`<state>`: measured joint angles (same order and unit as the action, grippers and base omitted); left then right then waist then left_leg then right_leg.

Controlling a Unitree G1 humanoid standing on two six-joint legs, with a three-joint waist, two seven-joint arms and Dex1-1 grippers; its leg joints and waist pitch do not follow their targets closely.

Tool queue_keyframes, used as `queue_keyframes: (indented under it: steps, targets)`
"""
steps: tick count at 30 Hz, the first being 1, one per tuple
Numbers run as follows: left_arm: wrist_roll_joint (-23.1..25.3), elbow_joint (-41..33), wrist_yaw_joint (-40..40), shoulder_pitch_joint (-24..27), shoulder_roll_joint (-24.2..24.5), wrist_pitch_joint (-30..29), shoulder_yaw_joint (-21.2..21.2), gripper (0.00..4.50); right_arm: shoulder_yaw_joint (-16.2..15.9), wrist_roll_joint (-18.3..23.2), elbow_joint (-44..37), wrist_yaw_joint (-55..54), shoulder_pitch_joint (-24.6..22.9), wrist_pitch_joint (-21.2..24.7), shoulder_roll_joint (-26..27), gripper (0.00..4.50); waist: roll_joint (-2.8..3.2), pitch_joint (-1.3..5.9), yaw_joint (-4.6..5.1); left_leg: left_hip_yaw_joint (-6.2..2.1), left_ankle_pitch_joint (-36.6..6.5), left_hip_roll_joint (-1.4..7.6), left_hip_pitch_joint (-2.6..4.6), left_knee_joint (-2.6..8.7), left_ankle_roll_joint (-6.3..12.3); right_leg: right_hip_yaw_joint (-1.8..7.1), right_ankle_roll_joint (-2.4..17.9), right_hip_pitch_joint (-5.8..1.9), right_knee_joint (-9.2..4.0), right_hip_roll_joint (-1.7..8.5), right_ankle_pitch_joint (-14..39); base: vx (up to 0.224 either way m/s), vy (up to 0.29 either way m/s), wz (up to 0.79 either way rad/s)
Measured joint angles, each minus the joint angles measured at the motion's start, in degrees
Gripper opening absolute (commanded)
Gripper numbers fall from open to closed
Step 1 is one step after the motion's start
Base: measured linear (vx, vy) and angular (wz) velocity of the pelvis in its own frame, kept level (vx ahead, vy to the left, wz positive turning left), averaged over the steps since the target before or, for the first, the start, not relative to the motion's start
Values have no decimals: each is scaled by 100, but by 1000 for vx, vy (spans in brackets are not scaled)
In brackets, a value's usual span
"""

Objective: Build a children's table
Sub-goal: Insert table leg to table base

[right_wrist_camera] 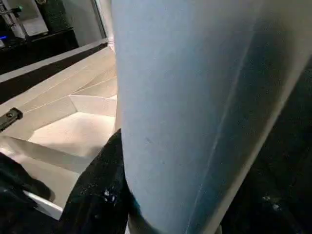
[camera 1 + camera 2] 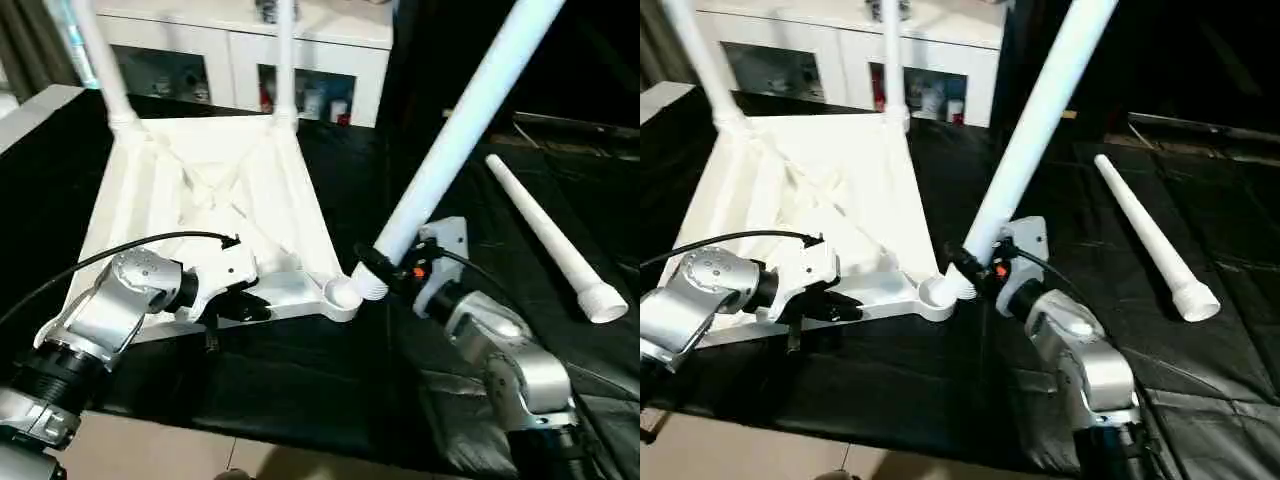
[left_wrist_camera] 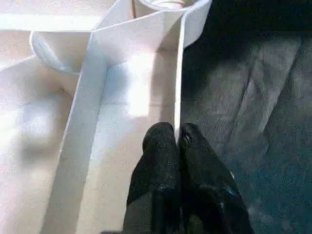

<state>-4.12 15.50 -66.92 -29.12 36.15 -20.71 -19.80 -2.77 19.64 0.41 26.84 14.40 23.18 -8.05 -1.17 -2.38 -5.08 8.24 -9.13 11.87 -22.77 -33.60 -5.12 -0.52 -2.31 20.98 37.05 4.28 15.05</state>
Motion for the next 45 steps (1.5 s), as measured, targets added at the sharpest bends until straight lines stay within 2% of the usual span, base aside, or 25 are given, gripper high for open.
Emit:
queue_keyframes:
  steps: [6, 15, 16, 19, 20, 29, 32, 34, 35, 40, 42, 45]
  targets:
    - [55, 117, 99, -31, -96, 554, 30, 61, 1, 0, -1, 49, 20, -1, -14, 191, -3, 0, -6, -1, 4, 0, -1, 0, -5, -3, -2, -1, 2, -2, -2, 0, 0, 0]
    - [153, 373, 141, -217, -326, 573, 15, 61, -3, 1, -2, 93, 20, -1, -38, 191, -1, -1, -13, -1, 34, 2, 0, 0, -9, -7, 9, -3, 3, 1, -32, 0, 0, 0]
    - [151, 408, 142, -233, -356, 571, 15, 88, -4, 1, -2, 93, 20, -1, -36, 191, -1, -1, -14, -1, 35, 2, 0, 0, -8, -7, 9, -3, 3, 1, -33, 0, 0, 0]
    - [162, 575, 170, -306, -457, 608, 15, 98, -4, 0, -3, 93, 20, -1, -21, 191, -1, -1, -9, -1, 36, 1, 0, 0, -8, -6, 8, -3, 2, 1, -35, 0, 0, 0]
    - [180, 645, 219, -321, -509, 663, 13, 114, -4, -1, -3, 93, 20, -1, -18, 191, -1, -1, -8, -1, 36, 2, 0, 2, -8, -7, 8, -3, 2, 0, -35, 0, 0, 0]
    - [280, 1143, 336, -544, -747, 727, -32, 117, -13, -2, -3, 92, 20, -1, 9, 191, -1, -1, -11, -1, 37, 2, -1, 1, -7, -8, 7, -3, 3, 0, -36, 0, 0, 0]
    - [273, 1190, 317, -553, -782, 701, -32, 80, -14, -2, -3, 92, 21, -1, 8, 191, -1, -1, -13, -1, 37, 2, -1, 1, -7, -7, 7, -3, 2, 1, -36, 0, 0, 0]
    - [267, 1208, 273, -557, -797, 700, -32, 77, -19, -3, -3, 93, 21, -1, 12, 191, -1, -1, -20, -1, 37, 2, -1, 1, -7, -8, 7, -3, 2, 1, -36, 0, 0, 0]
    - [271, 1274, 216, -579, -799, 699, -32, 60, -55, -30, -2, 97, 28, -9, 9, 191, -1, -1, -17, -1, 37, 2, -1, 0, -7, -8, 8, -3, 2, 1, -36, 0, 0, 0]
    - [272, 1356, 81, -641, -796, 705, -40, 36, -265, -197, 40, 145, 148, -31, 13, 191, -1, -1, -9, -1, 39, 2, -1, 2, -8, -7, 8, -3, 1, 1, -38, 0, 0, 0]
    - [271, 1366, 74, -642, -788, 711, -40, 10, -364, -273, 201, 222, 301, -143, 4, 191, 1, -2, -8, -1, 39, 2, -1, 1, -9, -8, 8, -2, 3, 1, -38, 0, 0, 0]
    - [272, 1406, 12, -648, -785, 770, -40, 0, -475, -397, 421, 335, 474, -376, 52, 191, 1, -2, -6, -1, 40, 3, -1, 1, -10, -8, 9, -2, 3, 1, -39, 0, 0, 0]
